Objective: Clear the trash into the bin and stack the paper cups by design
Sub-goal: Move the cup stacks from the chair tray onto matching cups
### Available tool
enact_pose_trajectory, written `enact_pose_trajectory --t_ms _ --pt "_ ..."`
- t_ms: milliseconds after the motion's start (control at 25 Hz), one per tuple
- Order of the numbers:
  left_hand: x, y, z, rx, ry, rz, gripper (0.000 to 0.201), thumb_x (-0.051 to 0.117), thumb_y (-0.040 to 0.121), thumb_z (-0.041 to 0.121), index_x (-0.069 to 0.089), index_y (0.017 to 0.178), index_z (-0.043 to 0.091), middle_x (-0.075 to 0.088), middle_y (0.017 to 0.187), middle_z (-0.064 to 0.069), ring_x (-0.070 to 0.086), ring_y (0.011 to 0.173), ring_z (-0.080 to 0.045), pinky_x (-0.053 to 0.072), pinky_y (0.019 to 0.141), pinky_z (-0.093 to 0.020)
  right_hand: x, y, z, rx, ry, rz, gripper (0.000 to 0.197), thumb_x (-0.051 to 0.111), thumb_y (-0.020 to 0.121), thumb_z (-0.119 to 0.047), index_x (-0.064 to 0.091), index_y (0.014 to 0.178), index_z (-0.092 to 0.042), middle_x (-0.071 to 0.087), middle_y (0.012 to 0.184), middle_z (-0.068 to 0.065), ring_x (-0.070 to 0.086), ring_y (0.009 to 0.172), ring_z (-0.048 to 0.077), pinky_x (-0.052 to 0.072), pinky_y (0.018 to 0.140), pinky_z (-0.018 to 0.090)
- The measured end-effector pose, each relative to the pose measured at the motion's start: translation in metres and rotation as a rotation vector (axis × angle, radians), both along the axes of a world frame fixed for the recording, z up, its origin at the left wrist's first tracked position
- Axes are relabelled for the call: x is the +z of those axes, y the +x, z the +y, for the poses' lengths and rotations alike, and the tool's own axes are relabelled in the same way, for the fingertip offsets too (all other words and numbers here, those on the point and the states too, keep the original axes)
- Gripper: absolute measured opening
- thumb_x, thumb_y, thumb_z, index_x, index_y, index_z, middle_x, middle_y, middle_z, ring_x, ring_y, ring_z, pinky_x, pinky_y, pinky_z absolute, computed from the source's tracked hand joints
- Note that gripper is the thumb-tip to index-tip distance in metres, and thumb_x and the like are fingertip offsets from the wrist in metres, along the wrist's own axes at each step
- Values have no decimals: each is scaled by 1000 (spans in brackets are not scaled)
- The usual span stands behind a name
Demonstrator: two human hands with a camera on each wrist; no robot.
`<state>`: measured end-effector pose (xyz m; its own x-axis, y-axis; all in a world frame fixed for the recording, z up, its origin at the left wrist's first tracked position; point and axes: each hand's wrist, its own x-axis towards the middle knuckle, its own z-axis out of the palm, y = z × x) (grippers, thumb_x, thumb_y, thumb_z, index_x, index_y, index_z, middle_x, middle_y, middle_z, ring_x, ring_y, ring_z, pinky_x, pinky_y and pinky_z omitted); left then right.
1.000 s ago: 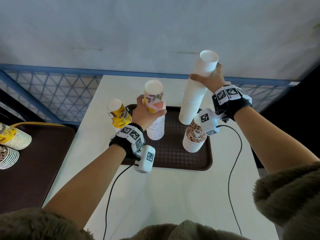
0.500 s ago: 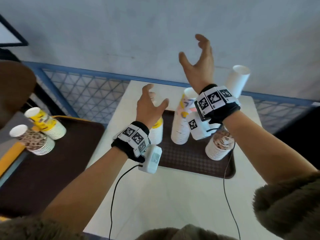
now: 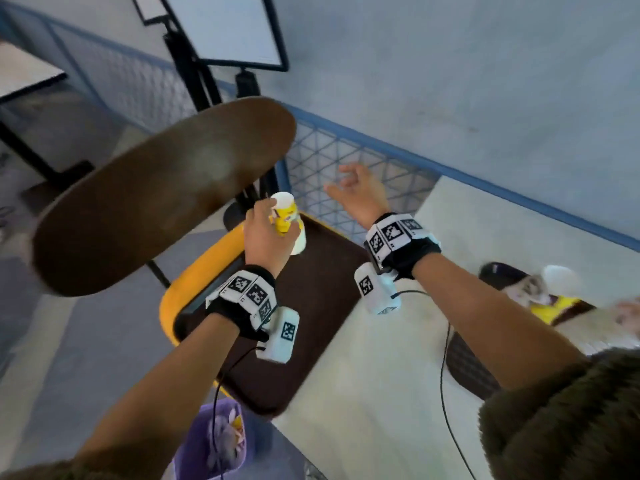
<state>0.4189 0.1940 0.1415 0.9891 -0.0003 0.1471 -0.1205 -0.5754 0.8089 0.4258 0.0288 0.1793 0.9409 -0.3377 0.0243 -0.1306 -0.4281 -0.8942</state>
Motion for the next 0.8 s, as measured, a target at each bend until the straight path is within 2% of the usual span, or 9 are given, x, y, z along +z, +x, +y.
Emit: enact_pose_trajectory --t_ms 40,160,240,320,440,560,680,800 --pt "-7 11 17 23 21 27 52 66 78 20 44 123 8 51 124 -18 49 116 -32 41 92 -38 -13 13 13 34 4 38 49 70 77 -27 51 119 -10 55 97 3 59 104 25 47 93 35" --pt "-28 45 52 24 96 109 59 68 76 22 41 127 9 46 128 -16 45 120 -31 38 97 -38 -46 53 43 106 -4 115 66 74 73 -26 42 128 -10 56 124 13 52 118 26 41 92 29" --pt "-41 61 63 -5 141 159 66 70 75 26 38 130 10 43 133 -15 42 125 -30 37 100 -38 -67 77 54 127 -20 154 77 77 70 -25 36 134 -13 49 136 13 47 125 26 39 98 30" --pt "-56 77 68 -36 137 221 72 72 73 29 35 132 11 41 138 -13 39 128 -29 37 102 -39 -85 98 63 144 -30 194 86 79 67 -25 30 138 -16 45 141 12 44 129 27 37 102 35" --pt "-72 91 67 -92 96 294 76 74 71 28 34 134 13 41 140 -11 41 128 -28 39 102 -37 -106 117 74 176 -25 246 93 81 64 -25 27 140 -17 47 139 13 44 127 29 39 103 40" --pt "-81 93 64 -130 13 383 67 73 74 22 37 130 14 51 129 -10 50 115 -24 40 89 -28 -121 120 81 134 -18 243 79 81 64 -23 39 132 -15 57 127 11 53 117 30 46 96 41" --pt "-88 82 64 -120 -57 401 57 74 73 21 44 121 15 59 112 -6 52 97 -16 43 81 -28 -135 99 80 36 27 219 67 81 63 -22 50 121 -11 62 118 11 57 111 27 48 94 40" --pt "-100 54 66 -130 -123 416 54 79 67 21 46 111 26 59 104 4 55 98 -12 45 82 -26 -151 55 72 -36 87 211 63 84 58 -23 54 111 -9 64 111 11 61 101 23 50 87 35"
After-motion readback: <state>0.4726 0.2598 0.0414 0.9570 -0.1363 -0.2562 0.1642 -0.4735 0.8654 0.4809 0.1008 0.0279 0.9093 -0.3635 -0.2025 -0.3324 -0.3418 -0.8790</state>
